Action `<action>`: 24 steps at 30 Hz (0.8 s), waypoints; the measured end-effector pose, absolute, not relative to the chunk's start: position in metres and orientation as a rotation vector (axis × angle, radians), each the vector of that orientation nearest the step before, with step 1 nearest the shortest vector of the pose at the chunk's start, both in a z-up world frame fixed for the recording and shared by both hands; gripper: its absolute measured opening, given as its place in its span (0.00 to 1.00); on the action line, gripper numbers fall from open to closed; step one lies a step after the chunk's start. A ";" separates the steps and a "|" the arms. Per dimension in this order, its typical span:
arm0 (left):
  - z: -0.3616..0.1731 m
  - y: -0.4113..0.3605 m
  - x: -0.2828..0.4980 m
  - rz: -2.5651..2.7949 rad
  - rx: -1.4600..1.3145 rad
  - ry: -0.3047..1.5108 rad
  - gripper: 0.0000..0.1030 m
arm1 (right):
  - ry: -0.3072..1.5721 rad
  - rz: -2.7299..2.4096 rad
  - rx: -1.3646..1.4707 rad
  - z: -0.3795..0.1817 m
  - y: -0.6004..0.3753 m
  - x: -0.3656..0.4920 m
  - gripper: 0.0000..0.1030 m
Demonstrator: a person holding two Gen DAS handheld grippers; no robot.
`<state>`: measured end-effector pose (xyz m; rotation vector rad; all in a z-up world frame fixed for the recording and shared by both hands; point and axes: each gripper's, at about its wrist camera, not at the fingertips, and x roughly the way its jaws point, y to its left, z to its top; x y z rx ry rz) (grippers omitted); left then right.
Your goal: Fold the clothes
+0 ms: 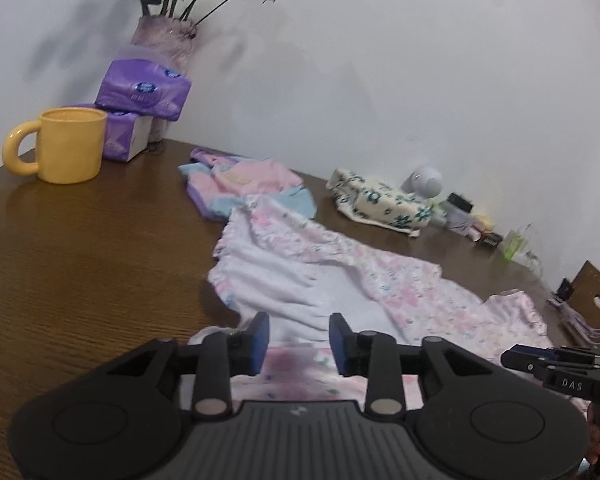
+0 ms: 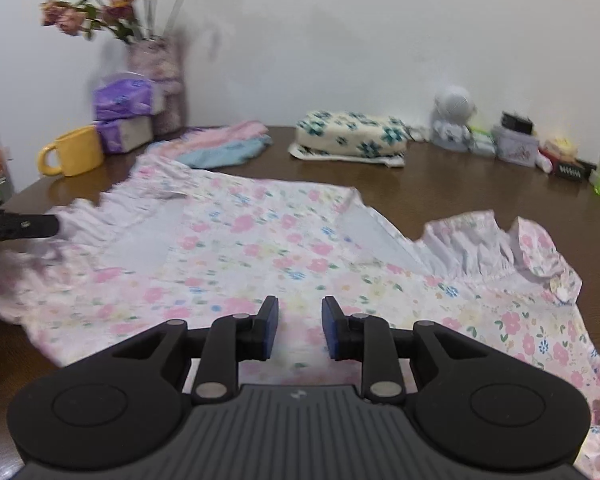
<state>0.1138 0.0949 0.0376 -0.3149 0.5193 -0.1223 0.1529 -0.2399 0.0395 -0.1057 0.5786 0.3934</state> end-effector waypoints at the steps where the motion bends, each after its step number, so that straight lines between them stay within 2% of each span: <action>1: 0.039 0.093 0.111 -0.131 -0.314 0.520 0.32 | 0.572 0.407 -0.119 0.043 -0.238 0.147 0.24; 5: 0.040 0.083 0.095 -0.198 -0.305 0.569 0.37 | 0.579 0.447 -0.156 0.048 -0.233 0.126 0.24; 24: 0.026 0.076 0.069 -0.192 -0.228 0.626 0.36 | 0.654 0.439 -0.168 0.031 -0.244 0.104 0.24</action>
